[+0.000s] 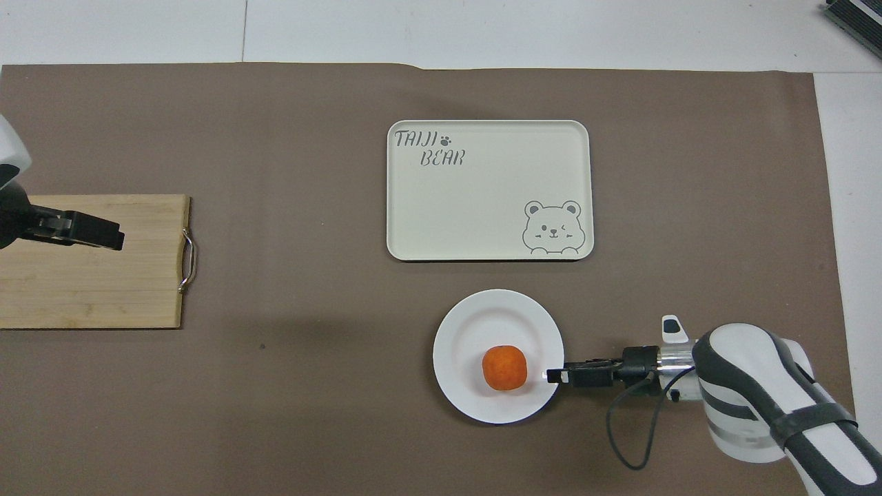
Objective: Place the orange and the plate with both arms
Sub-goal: 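Grasp the plate rim with the right gripper while the left gripper retracts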
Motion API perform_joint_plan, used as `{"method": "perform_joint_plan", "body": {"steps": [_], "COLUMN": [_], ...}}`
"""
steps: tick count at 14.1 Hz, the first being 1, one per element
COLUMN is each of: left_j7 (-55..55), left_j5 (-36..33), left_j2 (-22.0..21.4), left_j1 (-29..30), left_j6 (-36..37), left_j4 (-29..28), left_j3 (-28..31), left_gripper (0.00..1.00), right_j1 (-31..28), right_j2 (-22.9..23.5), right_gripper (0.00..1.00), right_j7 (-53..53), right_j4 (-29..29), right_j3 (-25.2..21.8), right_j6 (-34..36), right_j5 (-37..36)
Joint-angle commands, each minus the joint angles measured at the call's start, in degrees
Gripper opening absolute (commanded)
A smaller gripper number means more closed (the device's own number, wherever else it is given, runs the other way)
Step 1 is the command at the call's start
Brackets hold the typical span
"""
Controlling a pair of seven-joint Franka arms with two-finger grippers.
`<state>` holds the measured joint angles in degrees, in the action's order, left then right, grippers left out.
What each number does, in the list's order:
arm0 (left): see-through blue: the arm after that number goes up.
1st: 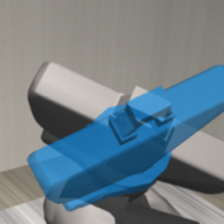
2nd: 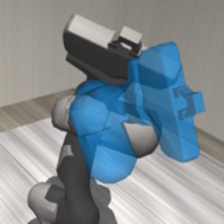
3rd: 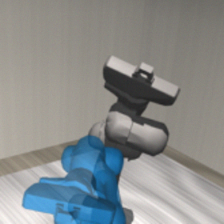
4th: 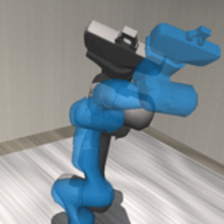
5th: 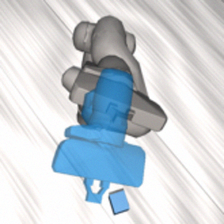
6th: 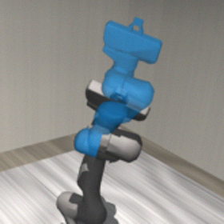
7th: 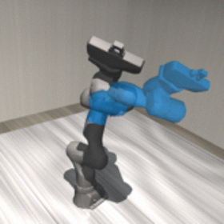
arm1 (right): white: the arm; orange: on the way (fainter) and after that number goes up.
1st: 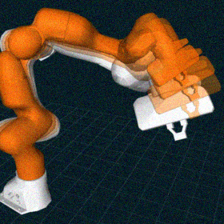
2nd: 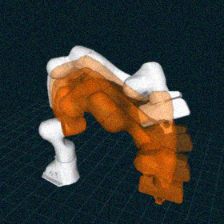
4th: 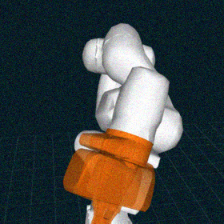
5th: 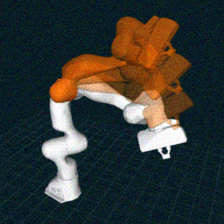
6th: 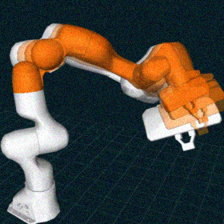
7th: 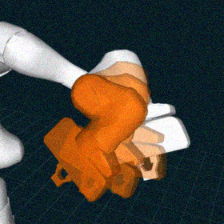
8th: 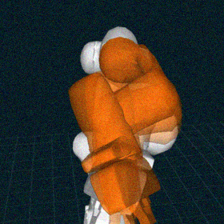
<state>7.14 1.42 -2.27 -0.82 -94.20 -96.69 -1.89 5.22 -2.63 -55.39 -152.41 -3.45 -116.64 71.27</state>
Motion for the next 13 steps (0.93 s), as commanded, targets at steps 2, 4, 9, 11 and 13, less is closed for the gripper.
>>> {"method": "perform_joint_plan", "body": {"steps": [2,4,9,11,13], "left_j7": [0.59,0.59,0.59,0.59,0.59], "left_j5": [-0.63,-0.63,-0.63,-0.63,-0.63], "left_j2": [0.6,0.6,0.6,0.6,0.6], "left_j1": [0.64,0.55,0.64,0.55,0.55], "left_j6": [1.03,1.03,1.03,1.03,1.03], "left_j4": [1.33,1.33,1.33,1.33,1.33], "left_j3": [-0.3,-0.3,-0.3,-0.3,-0.3], "left_gripper": [1.0,1.0,1.0,1.0,1.0], "right_j1": [4.61,5.67,5.68,5.59,5.59], "right_j2": [1.13,1.48,1.57,1.57,1.57], "right_gripper": [1.0,1.0,0.47,0.2,0.0], "right_j7": [2.04,2.13,2.13,2.56,3.01], "right_j4": [0.62,0.89,0.89,0.89,0.89], "right_j3": [0.02,0.02,0.02,-0.07,-0.07], "right_j6": [-3.86,-5.26,-5.27,-5.36,-5.36], "right_j5": [6.59,6.87,6.87,6.87,6.87]}}
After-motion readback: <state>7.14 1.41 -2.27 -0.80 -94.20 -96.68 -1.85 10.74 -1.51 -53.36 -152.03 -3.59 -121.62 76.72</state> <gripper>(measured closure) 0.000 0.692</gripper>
